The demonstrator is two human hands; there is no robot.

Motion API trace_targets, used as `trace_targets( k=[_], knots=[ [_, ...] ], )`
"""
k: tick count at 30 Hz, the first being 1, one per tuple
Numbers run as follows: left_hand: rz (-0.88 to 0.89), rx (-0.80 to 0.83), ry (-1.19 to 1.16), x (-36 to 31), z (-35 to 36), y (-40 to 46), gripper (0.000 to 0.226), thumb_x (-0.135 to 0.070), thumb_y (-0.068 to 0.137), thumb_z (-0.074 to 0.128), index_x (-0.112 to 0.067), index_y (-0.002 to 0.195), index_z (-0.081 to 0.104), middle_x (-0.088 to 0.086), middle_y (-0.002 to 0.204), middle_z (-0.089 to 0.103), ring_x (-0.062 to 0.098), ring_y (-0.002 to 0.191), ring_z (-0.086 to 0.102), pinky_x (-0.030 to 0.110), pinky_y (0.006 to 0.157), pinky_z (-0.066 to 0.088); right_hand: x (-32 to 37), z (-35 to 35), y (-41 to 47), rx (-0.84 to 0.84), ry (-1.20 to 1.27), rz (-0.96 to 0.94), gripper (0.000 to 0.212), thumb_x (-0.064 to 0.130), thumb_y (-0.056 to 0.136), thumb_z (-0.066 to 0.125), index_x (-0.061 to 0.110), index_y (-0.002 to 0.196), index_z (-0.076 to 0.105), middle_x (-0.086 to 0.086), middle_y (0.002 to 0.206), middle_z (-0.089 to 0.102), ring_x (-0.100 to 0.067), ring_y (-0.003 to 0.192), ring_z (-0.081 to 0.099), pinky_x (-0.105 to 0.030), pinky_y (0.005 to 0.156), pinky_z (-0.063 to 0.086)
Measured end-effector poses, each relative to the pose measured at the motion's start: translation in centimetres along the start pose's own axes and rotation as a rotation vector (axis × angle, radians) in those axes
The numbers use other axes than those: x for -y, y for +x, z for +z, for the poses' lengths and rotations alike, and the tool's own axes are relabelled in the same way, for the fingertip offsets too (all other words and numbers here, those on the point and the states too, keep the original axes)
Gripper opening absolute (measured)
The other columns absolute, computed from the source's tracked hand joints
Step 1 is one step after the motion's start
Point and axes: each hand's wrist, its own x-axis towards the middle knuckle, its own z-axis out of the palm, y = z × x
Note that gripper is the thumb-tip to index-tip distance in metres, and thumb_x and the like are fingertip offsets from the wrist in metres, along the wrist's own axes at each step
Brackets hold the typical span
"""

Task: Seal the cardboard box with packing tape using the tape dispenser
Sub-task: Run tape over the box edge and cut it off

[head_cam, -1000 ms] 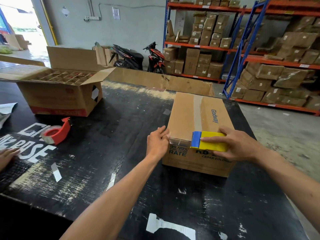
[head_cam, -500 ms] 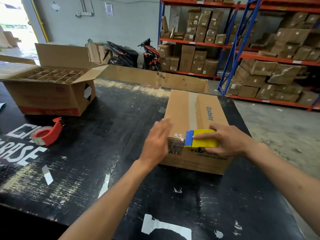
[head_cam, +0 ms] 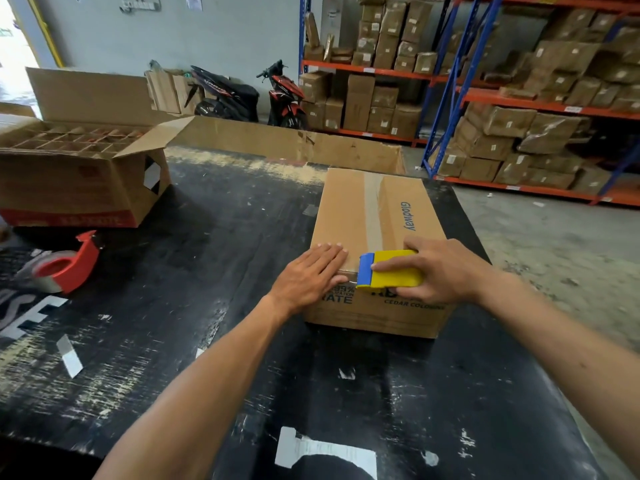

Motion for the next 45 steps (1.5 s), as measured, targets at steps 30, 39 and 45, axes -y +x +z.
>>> trace_targets(
  k=[30,39,45],
  knots=[
    [0.013,0.104,0.077,-3.4,-2.9,4.5,0.073,-0.06,0.1,0.03,-0.01,0.153,0.033,0.026,0.132,0.055,0.042,0.123,0.051,0.059,0.111,0.03,-6.0,2.1,-6.9,-0.088,-0.048,0.002,0.058,0.064,0.08,0.046,0.049,0.135,0.056,-0.004,0.097,0.054,-0.011,0.062,0.05,-0.024,0.048,0.036],
    [0.125,0.441,0.007,-4.4,-0.5,7.5,0.081,-0.06,0.1,0.004,-0.008,0.141,0.051,0.022,0.135,0.06,0.04,0.118,0.061,0.051,0.093,0.053,-5.9,2.1,-6.8,-0.132,-0.092,-0.013,0.056,0.064,0.079,0.047,0.05,0.133,0.059,-0.003,0.094,0.056,-0.016,0.056,0.056,-0.023,0.047,0.031],
    [0.157,0.426,0.032,-3.6,-0.6,7.4,0.085,-0.061,0.1,0.005,-0.005,0.135,0.058,0.02,0.132,0.063,0.037,0.116,0.063,0.048,0.09,0.055,-5.6,2.1,-7.1,-0.166,-0.093,-0.058,0.056,0.061,0.082,0.048,0.044,0.134,0.06,-0.005,0.092,0.056,-0.008,0.056,0.036,-0.022,0.045,0.028]
  ],
)
